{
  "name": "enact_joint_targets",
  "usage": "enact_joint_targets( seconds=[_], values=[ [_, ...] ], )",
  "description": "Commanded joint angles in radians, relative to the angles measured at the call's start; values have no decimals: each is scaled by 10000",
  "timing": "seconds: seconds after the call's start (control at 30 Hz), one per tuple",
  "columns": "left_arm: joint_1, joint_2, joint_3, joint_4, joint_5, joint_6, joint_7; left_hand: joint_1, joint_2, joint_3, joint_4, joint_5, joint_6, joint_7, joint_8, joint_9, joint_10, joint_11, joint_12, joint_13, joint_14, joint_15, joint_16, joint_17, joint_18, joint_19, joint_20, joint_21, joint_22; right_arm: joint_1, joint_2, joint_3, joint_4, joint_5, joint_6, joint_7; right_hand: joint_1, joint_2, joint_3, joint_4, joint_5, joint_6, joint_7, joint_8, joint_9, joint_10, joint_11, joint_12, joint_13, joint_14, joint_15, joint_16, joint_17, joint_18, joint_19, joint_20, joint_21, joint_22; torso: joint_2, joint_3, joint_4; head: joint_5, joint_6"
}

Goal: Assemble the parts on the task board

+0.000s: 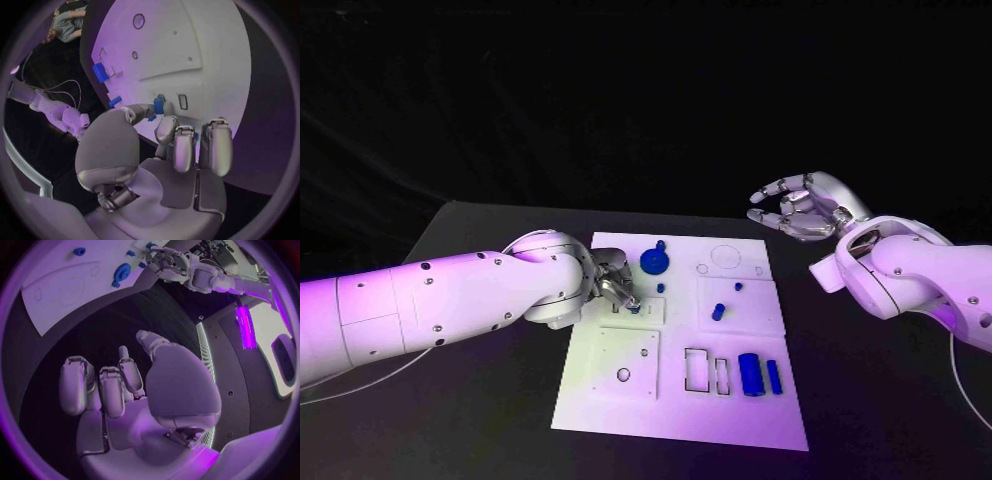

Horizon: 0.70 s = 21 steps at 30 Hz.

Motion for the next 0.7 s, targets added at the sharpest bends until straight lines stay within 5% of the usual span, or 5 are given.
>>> enact_joint_targets(
  seconds=[0.03, 0.7],
  values=[
    [-48, 22, -29, -15, -102, 410, -51, 70, 62, 1929, -1986, 23, 117, -66, 47, 1, 58, -2, 34, -11, 1075, -75, 43, 2630, -74, 140, -94, 65, 354, -6, 12, 2, 10, -94, 128, 65, -130, -6, 12, 46, -69, 30, -30, 60, -17, -37, -17, -60, -9, 658, -49, -66, 932, 160, -64, -28, -44, 862, -2, 5, -23, 14, -4],
    [-51, -17, -28, -31, -4, 634, -69, 68, 78, 1946, -1982, 52, 128, -76, 56, 18, 67, -10, 40, 3, 1075, -80, 43, 2630, -79, 147, -91, 74, 376, -8, 38, 2, -12, -100, 99, 60, -126, -5, 18, 44, -79, 32, -33, 65, -18, -46, -20, -70, -22, 654, -51, -76, 911, 169, -85, -29, -79, 837, 2, -8, -13, 16, -72]
  ],
)
